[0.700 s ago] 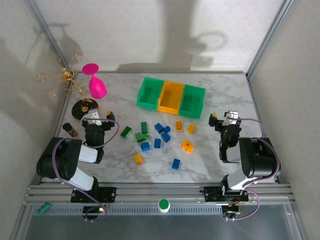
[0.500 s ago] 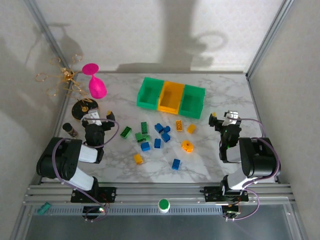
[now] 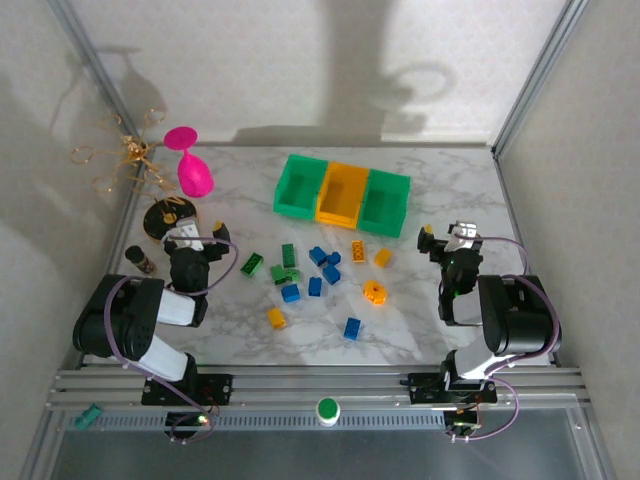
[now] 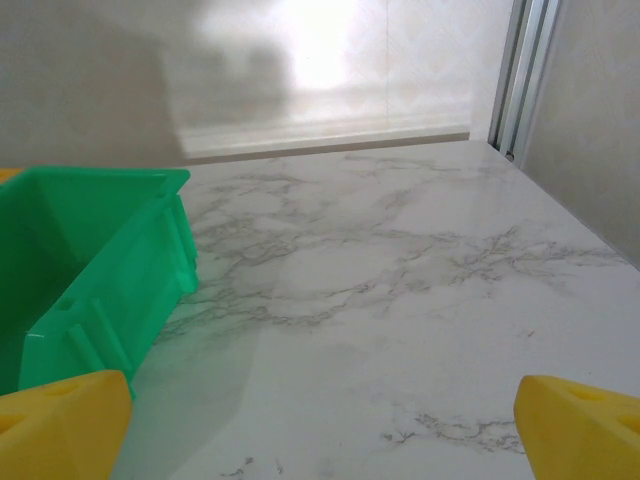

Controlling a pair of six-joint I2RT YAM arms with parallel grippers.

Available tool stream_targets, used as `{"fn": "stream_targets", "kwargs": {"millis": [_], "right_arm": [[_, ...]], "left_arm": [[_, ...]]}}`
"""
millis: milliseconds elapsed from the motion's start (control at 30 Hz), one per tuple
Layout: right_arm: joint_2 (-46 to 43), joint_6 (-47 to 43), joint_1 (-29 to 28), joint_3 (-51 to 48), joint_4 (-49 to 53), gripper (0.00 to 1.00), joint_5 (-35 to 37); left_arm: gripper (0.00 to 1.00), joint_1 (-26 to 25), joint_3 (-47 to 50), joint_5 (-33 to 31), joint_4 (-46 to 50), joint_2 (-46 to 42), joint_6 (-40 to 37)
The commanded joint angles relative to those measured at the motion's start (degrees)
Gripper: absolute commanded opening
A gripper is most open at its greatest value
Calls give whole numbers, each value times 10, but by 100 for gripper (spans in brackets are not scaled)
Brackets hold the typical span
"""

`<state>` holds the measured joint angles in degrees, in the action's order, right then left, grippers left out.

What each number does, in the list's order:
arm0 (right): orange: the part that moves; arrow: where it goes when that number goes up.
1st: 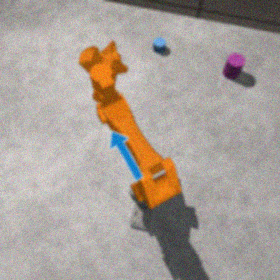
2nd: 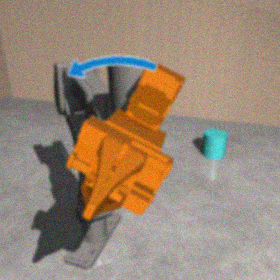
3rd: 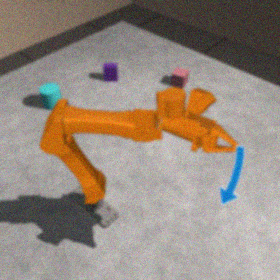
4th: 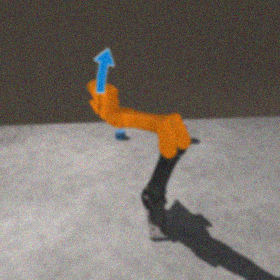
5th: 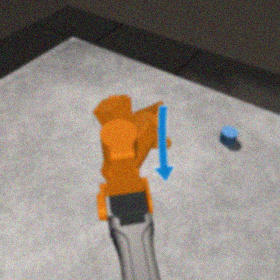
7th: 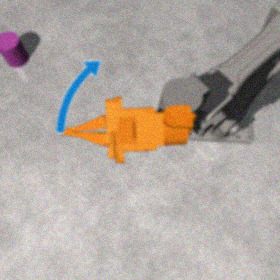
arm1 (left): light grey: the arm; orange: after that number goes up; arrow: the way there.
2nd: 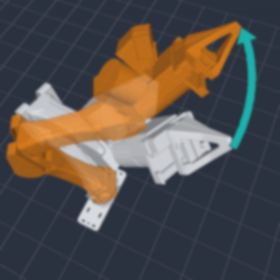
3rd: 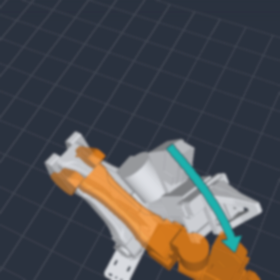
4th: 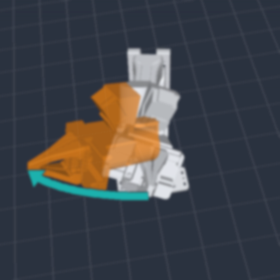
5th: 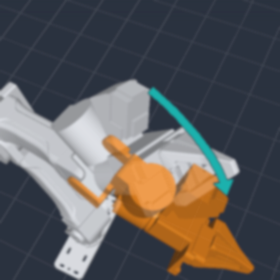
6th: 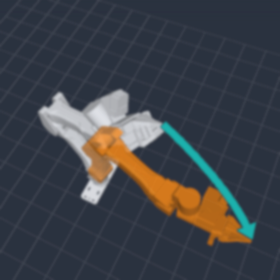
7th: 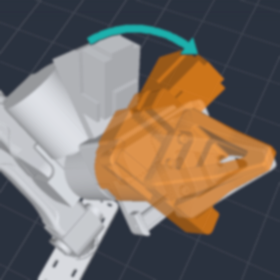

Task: Sort the legos into containers by color
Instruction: Pick up the lego from the bottom-center of the table.

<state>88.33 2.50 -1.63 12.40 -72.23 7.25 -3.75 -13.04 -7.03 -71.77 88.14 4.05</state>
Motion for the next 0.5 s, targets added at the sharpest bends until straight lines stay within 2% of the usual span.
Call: {"fn": "stream_targets", "kwargs": {"millis": [0, 467], "right_arm": [[2, -7, 3, 1, -15, 99, -4], [-11, -4, 4, 7, 6, 99, -3]], "left_arm": [[99, 5, -9, 0, 1, -5, -2], [99, 5, -9, 3, -1, -8, -2]]}}
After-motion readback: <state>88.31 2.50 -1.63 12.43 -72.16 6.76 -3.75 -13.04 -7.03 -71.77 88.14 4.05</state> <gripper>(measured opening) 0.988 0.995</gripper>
